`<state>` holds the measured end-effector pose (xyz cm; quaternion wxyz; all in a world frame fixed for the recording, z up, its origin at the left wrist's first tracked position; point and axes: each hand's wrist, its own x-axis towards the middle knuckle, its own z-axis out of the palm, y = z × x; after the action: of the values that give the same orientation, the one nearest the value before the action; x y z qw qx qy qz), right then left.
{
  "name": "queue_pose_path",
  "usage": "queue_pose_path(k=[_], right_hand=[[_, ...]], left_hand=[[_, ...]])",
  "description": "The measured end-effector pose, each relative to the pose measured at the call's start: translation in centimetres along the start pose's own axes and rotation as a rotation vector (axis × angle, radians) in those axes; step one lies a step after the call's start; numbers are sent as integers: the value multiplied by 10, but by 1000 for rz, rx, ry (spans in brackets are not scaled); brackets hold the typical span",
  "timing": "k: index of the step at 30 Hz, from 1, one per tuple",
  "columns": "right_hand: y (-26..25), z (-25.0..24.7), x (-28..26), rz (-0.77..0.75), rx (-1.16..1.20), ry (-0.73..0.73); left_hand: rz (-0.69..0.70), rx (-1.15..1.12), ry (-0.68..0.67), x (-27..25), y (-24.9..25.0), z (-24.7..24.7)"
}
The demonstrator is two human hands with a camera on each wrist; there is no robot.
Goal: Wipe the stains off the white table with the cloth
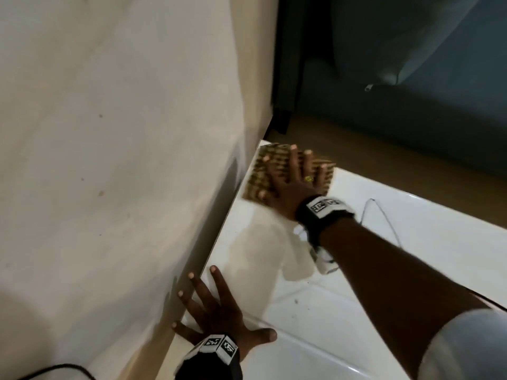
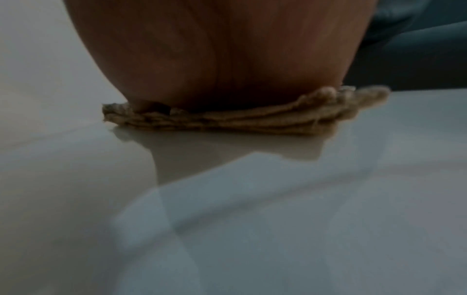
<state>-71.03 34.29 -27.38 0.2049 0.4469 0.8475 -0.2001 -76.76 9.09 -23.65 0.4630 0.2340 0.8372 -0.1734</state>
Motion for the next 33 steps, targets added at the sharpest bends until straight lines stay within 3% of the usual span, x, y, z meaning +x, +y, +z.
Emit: queue_pose_path(k=[3,6,8,11,15,18,21,25,30,33], right_hand=[[-28,23,-30,-263,-148,-17],[6,26,-45,-417,-257,-42],[28,9,-17,-325,-246,-24],[17,-15,29,-163,-152,30],[-32,-8,39,-177,-115,75],[-37,-3,37,-174,-78,73],[-24,-8,34,-182,-35,87],[9,-2,15,-116,17,84],[79,11,-25,-16,67,68],[127,17,-54,43,101,79]], left_hand=[[-25,10,9,-1,2,-1],[-45,18,10,0,5,-1],[-43,4,-3,3,4,-1],[-24,-8,-10,5,1,1],[-35,26,25,6,0,3],[-24,23,85,-3,11,0],[150,43,191,-16,43,-4],[423,75,262,-22,96,2],[531,149,268,-45,134,42],[523,150,234,-53,153,76]])
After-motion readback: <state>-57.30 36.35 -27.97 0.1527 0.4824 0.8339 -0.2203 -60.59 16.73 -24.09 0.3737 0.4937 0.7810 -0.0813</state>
